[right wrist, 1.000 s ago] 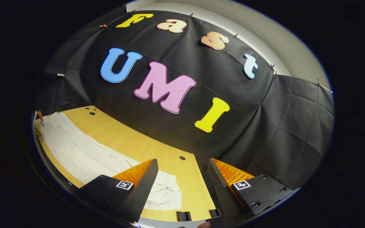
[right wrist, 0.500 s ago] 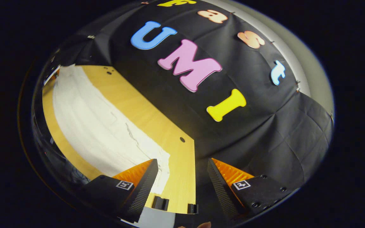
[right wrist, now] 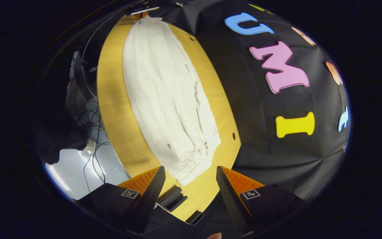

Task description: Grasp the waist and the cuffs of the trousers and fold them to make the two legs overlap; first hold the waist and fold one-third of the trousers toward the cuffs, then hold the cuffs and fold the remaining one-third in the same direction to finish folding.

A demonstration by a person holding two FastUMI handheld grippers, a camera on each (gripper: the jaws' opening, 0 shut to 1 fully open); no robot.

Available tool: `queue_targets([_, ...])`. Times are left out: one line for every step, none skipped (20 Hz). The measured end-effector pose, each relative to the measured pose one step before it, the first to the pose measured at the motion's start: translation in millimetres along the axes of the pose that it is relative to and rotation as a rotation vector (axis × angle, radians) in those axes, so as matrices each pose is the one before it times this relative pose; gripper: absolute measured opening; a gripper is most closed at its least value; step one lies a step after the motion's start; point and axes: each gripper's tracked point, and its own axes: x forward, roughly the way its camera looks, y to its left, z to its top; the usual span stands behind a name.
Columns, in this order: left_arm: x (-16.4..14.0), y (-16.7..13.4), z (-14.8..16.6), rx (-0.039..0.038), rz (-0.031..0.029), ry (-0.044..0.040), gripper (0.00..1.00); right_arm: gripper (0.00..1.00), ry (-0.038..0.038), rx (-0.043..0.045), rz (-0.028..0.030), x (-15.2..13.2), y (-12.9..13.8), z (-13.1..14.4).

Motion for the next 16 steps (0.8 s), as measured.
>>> queue_targets([0.49, 0.14, -0.70, -0.00398, -0.00066, 0.00635, 0.06, 0.95, 0.00707, -0.03642, 0.01635, 8.72, 3.58, -4.50])
queue_targets([-0.08, -0.01, 0.83, -0.00616, -0.00187, 0.00799, 0.06, 0.95, 0.00416, -0.03382, 0.01124, 8.79, 2.99, -2.60])
queue_targets([-0.25, -0.37, -0.36, -0.00928, -0.00202, 0.00605, 0.06, 0.95, 0.00082, -0.02477, 0.00825, 8.01, 1.34, -1.76])
queue_targets([0.16, 0.08, 0.62, -0.00775, -0.00230, 0.00297, 0.06, 0.95, -0.00094, -0.01446, 0.00828, 8.23, 1.06, -0.40])
queue_targets([-0.17, -0.03, -0.33, -0.00207, -0.00142, 0.00128, 0.06, 0.95, 0.00229, -0.00861, 0.00900, 7.31, 1.21, -1.39])
queue_targets([0.34, -0.17, 0.43, 0.00174, -0.00024, -0.00023, 0.06, 0.95, 0.00346, -0.00073, 0.00595, 4.16, 1.01, -1.81])
queue_targets([-0.42, -0.08, -0.15, 0.00429, 0.00073, 0.00082, 0.06, 0.95, 0.00677, 0.00507, 0.01173, 4.39, 3.36, -2.90])
queue_targets([0.15, -0.34, 0.35, 0.00297, 0.00089, 0.00025, 0.06, 0.95, 0.00455, -0.00381, 0.00028, 5.66, 1.73, -2.54])
queue_targets([0.10, 0.09, -0.75, -0.00055, -0.00056, -0.00090, 0.06, 0.95, -0.00374, -0.01801, -0.00824, 3.90, -2.40, 1.35])
queue_targets([0.42, 0.07, 0.11, -0.00476, -0.00202, -0.00082, 0.06, 0.91, -0.00292, -0.02529, -0.01007, 4.57, -2.18, 0.78])
queue_targets([-0.34, 0.26, 0.13, -0.00727, -0.00421, 0.00098, 0.06, 0.87, 0.00294, -0.01825, 0.00861, 7.36, 1.58, 0.98])
queue_targets([0.42, 0.25, 0.86, -0.00826, -0.00523, 0.00228, 0.06, 0.77, 0.00811, -0.01756, 0.00279, 8.55, 0.25, -1.82])
queue_targets([0.26, 0.45, -0.59, -0.00735, -0.00446, 0.00301, 0.06, 0.59, 0.00761, -0.00923, 0.01074, 7.60, -1.24, 0.09])
queue_targets([0.88, 0.78, 0.72, -0.00366, -0.00327, 0.00116, 0.06, 0.51, 0.01339, 0.00652, 0.01323, 8.24, 1.60, -0.47])
queue_targets([0.12, 0.44, -1.02, -0.00197, -0.00105, 0.00493, 0.06, 0.24, 0.01434, 0.01803, 0.02847, 3.09, 1.89, -1.80])
queue_targets([-0.62, -0.58, 0.13, 0.00425, -0.00090, 0.00459, 0.06, 0.14, 0.00903, 0.02175, 0.01630, 0.14, -1.74, 0.93])
